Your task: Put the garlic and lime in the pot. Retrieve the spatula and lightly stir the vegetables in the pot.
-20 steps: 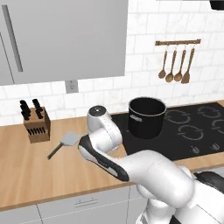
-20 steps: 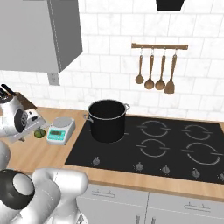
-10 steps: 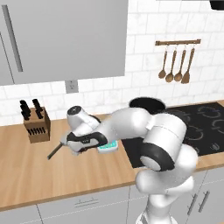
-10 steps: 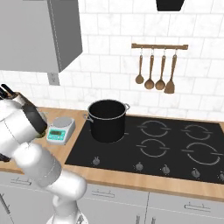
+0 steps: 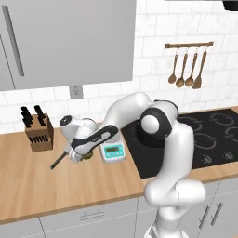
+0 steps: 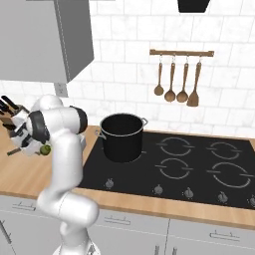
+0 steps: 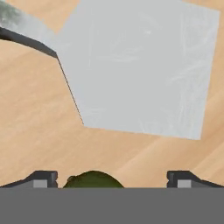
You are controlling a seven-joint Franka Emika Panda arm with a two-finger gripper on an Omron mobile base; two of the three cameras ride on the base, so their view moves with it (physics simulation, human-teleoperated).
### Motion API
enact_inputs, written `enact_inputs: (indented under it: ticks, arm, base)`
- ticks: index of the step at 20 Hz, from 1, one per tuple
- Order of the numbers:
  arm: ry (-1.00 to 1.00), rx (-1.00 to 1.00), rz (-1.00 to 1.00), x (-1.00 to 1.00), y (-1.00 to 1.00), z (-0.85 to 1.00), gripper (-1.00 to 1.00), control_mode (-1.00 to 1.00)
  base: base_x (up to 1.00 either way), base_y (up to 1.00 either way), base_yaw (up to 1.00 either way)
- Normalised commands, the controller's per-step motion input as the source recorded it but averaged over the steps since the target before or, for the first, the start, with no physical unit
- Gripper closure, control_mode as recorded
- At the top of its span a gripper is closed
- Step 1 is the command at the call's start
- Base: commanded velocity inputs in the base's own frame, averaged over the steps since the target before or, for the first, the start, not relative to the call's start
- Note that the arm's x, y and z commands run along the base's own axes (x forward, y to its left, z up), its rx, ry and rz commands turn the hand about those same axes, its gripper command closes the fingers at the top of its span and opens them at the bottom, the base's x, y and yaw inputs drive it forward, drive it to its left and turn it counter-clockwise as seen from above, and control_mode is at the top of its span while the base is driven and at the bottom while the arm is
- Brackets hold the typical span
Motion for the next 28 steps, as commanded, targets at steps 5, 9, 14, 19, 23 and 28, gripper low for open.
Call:
enact_inputs:
  ticks: [5, 9, 14, 19, 23, 28]
  arm:
    - [0.00, -0.01, 0.07, 0.00, -0.06, -0.20, -1.00, -1.00]
    - [0.00, -0.01, 0.01, 0.01, -0.38, -0.17, -1.00, -1.00]
    - [0.00, 0.00, 0.00, 0.05, -0.79, -0.04, -1.00, -1.00]
    - [0.03, 0.00, 0.00, 0.00, -0.68, -0.12, -1.00, -1.00]
    - [0.07, 0.00, 0.00, -0.01, -0.21, -0.21, 1.00, -1.00]
    - [0.00, 0.00, 0.01, -0.28, -0.41, 0.20, 1.00, -1.00]
  base:
    - [0.00, 0.00, 0.00]
    - [0.00, 0.00, 0.00]
    - [0.00, 0.00, 0.00]
    - [0.00, 0.00, 0.00]
    - [0.00, 0.00, 0.00]
    - [0.00, 0.00, 0.00]
